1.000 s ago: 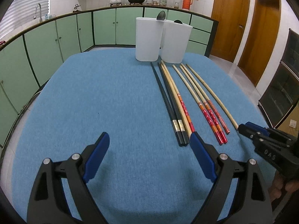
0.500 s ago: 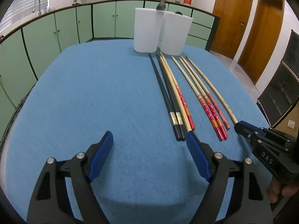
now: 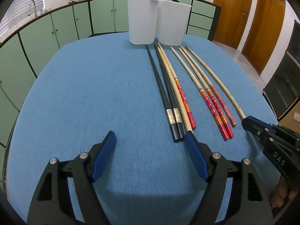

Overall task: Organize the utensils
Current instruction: 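Close the left tool around the pair of black chopsticks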

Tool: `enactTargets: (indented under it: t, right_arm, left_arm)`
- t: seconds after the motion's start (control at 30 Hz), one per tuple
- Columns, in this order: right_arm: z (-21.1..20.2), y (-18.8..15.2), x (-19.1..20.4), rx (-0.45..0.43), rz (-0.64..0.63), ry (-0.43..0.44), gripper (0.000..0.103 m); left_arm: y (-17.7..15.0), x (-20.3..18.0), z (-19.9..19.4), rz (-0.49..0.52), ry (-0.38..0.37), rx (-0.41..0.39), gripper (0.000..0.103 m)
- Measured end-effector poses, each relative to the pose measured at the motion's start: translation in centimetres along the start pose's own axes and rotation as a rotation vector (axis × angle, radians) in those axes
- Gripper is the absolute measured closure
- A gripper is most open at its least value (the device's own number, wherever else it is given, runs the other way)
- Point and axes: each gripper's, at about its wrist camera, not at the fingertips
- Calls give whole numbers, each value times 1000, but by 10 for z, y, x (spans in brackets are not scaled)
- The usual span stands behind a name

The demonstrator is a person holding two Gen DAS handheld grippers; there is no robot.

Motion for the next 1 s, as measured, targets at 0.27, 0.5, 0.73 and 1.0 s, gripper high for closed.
enactTargets:
  t: [0.27, 0.5, 0.73, 1.0]
  right_arm:
    - [0, -1, 0, 0, 4, 3, 96]
    - [0, -1, 1, 1, 6, 3, 97]
    - [0, -1, 1, 0, 4, 1, 96]
    - [1, 0, 1, 1, 5, 0, 96]
  left_arm:
    - [-4, 11, -8, -33, -12, -9, 31]
    - [-4, 11, -9, -26, -1, 1, 31]
    - [-3, 9, -4, 0, 22, 13, 32]
    - [-7, 25, -10, -54, 34, 10, 37]
Point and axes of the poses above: each gripper's, at about its wrist camera, not at the fingertips, and z roughly the way its jaws point, x to its left, y to its top, and after that the axes turned 14 degrees about z, right-handed
